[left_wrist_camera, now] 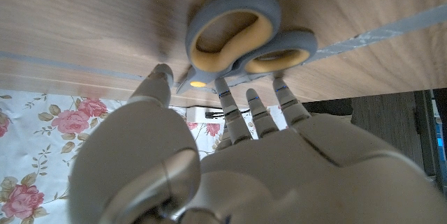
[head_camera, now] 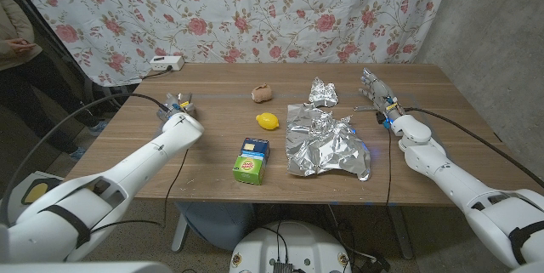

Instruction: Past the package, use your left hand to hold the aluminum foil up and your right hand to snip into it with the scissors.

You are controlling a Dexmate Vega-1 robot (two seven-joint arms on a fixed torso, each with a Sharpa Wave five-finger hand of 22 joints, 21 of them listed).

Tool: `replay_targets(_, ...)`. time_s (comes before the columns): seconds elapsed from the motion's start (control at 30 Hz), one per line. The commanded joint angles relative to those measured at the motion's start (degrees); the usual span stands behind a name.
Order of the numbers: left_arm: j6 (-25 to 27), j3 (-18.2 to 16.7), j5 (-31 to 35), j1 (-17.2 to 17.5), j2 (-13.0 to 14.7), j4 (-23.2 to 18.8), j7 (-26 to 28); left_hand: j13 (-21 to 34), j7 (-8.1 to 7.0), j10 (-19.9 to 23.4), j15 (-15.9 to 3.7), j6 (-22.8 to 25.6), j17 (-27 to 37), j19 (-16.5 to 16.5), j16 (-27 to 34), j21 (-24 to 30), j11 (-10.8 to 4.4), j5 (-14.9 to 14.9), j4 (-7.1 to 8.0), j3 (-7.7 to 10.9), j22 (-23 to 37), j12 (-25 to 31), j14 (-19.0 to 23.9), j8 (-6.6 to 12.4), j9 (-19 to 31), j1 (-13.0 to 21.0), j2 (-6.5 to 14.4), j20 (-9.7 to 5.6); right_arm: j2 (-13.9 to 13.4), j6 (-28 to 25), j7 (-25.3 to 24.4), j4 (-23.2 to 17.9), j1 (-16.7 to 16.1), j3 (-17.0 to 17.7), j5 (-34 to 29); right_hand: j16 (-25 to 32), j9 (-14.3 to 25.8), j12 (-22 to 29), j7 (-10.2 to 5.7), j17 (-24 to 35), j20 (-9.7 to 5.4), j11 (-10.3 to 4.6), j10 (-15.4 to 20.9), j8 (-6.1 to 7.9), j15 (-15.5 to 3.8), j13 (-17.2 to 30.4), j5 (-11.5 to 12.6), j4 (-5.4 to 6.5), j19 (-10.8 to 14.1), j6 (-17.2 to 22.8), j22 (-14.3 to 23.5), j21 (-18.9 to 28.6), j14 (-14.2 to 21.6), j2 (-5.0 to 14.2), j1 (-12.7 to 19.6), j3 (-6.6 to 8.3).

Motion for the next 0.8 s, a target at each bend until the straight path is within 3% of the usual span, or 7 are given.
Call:
replay_targets(0.03,0.27,1.32,0.43,-1.34,-1.0,2.07,-0.03,0.05,0.36,0.59,0.05,0.34,0.32,0.19,0.31,0.25,-0.05,0.32,0.02,-0.29,0.22,0.01,0.77,0.5,0.09,0.14,0.86,0.42,0.44,0.35,0.52,1.61,0.57,0.03,0.33,0.51,0.14,0.01,0.13,0.13,0.13,-0.06,0.12,0.11,0.23,0.05,0.03,0.24,0.21,0.24,0.17,0.37,0.05,0.12,0.05,0.01)
replay_targets(0.37,0.51,1.95,0.62,-1.64,-1.19,2.43,-0.42,0.4,-0.02,1.5,-0.43,0.91,0.2,0.35,0.36,0.3,-0.55,0.48,-0.41,-0.46,0.21,0.1,1.13,0.58,0.08,0.78,0.78,0.0,0.77,1.55,1.37,3.39,1.25,0.04,0.36,0.52,0.14,0.02,0.1,0.13,0.14,0.02,0.13,0.1,0.2,0.05,0.02,0.27,0.2,0.23,0.17,0.37,0.06,0.16,-0.01,-0.01)
replay_targets(0.8,1.04,1.68,0.47,-1.0,-1.12,1.98,0.1,1.03,-0.05,6.26,-1.32,2.24,-0.02,0.75,0.7,0.4,-1.94,1.03,-1.01,-0.21,0.18,1.51,2.59,0.79,0.05,2.88,0.86,-0.36,0.96,1.38,1.76,3.83,1.54,-0.04,0.55,0.53,0.14,0.04,0.07,0.15,0.11,-0.02,0.18,0.09,0.23,0.05,0.01,0.32,0.22,0.22,0.17,0.38,0.05,0.2,-0.11,-0.05)
